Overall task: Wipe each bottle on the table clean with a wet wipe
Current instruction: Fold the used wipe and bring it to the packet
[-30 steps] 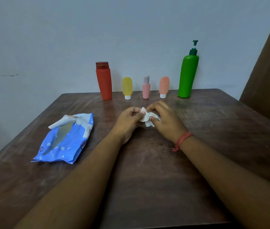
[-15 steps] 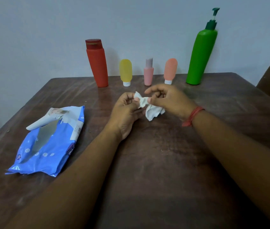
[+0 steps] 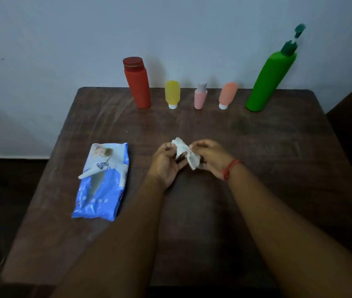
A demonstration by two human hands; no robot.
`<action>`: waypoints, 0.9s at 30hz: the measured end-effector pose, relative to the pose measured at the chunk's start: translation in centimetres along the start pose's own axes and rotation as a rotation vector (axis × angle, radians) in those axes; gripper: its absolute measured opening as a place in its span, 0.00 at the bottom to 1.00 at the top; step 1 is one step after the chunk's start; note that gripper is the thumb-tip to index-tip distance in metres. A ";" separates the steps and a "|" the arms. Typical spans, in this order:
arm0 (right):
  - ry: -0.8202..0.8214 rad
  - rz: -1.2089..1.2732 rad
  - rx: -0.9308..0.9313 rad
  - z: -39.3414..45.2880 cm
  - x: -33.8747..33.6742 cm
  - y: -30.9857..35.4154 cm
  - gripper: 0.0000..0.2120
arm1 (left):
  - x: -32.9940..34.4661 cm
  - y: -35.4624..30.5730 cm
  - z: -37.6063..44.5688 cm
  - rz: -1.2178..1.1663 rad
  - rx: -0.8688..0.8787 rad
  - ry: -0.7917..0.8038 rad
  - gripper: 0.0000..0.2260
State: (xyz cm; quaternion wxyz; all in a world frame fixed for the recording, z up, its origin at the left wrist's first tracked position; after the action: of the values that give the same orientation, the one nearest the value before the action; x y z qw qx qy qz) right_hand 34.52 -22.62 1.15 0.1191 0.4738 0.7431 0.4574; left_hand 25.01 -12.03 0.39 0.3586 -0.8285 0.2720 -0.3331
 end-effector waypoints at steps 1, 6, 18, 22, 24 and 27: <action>0.002 0.075 0.103 -1.6 0.4 -0.1 0.04 | 0.3 -0.3 -1.2 0.021 -0.025 -0.012 0.07; 0.063 0.213 0.501 -7.2 0.9 -0.7 0.13 | 1.6 -2.4 -6.5 0.161 -0.077 -0.048 0.07; -0.178 0.292 0.037 -8.6 4.4 -0.8 0.09 | -5.8 -4.7 -9.7 0.708 -0.062 -0.471 0.05; -0.139 0.246 -0.042 -9.2 6.7 -1.3 0.12 | -7.0 -5.9 -11.8 0.588 -0.064 -0.480 0.05; -0.092 0.223 -0.058 -9.2 8.3 -1.2 0.13 | -7.8 -6.3 -12.4 0.403 -0.109 -0.441 0.14; -0.058 0.177 -0.098 -8.6 11.3 -0.6 0.14 | -10.0 -7.7 -12.2 0.357 -0.070 -0.393 0.18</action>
State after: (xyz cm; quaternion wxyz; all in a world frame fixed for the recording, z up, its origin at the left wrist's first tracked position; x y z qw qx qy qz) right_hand 23.00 -18.40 8.39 0.1228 0.5443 0.6713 0.4880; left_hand 11.21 -5.59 9.20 0.4288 -0.8281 0.3503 -0.0876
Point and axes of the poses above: each hand's wrist, its own z-axis towards the middle knuckle, its own x-axis out of the palm, y = z × x, the point moved 5 cm from there along z, towards the middle knuckle, and after that the axes turned 13 degrees about z, right-handed, at the moved point
